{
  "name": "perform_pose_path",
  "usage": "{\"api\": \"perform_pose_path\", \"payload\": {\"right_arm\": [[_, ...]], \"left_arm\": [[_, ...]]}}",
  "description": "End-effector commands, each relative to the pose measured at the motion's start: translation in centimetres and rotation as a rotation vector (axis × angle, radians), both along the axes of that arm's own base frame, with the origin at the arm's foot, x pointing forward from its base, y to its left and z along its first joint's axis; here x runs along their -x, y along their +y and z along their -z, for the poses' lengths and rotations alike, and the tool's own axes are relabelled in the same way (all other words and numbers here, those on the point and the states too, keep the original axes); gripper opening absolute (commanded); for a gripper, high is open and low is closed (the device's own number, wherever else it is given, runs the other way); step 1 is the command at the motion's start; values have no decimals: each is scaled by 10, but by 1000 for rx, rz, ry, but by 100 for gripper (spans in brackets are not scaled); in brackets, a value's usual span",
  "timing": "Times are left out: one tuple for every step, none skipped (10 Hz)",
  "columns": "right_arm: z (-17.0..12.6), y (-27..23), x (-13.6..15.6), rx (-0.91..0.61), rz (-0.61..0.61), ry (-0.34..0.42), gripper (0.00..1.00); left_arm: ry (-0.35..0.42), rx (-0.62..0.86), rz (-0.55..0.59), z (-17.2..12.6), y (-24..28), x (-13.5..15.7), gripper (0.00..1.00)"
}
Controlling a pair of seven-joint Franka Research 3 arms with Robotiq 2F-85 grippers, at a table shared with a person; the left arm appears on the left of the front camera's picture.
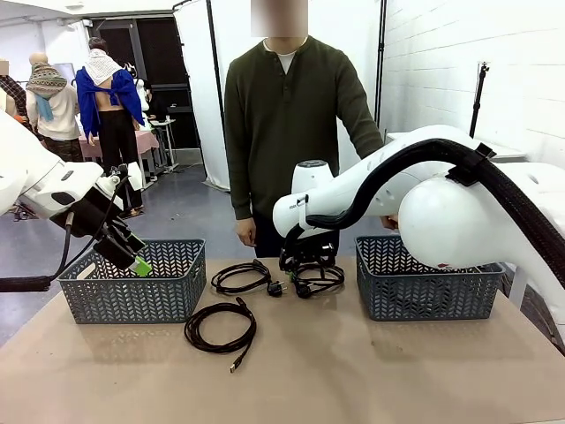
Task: Organize the cables according to human instructions.
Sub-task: Pick up a bundle of cables and place it in the basket indicated by the human.
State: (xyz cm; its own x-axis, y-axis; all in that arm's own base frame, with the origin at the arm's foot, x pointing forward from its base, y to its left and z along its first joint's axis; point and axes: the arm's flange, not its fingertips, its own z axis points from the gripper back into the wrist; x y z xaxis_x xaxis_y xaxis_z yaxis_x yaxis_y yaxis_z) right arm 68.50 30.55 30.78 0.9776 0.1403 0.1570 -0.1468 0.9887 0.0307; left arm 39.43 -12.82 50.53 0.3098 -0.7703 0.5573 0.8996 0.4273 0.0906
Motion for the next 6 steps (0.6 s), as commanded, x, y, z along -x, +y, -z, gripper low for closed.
{"api": "perform_pose_path", "payload": {"right_arm": [[0, 5, -8, 56, 39, -5, 100], [1, 5, -8, 63, 39, -1, 100], [5, 4, -7, 72, 41, -7, 100], [7, 4, -7, 71, 43, -8, 100], [7, 5, -7, 66, 33, -5, 100], [9, 7, -8, 67, 31, 2, 100]], "left_arm": [[-1, 17, 20, 0, 4, -3, 100], [-1, 17, 20, 0, 4, -3, 100], [-1, 17, 20, 0, 4, -3, 100], [-1, 17, 20, 0, 4, -3, 100], [-1, 17, 20, 0, 4, -3, 100], [-1, 17, 20, 0, 4, -3, 100]]}}
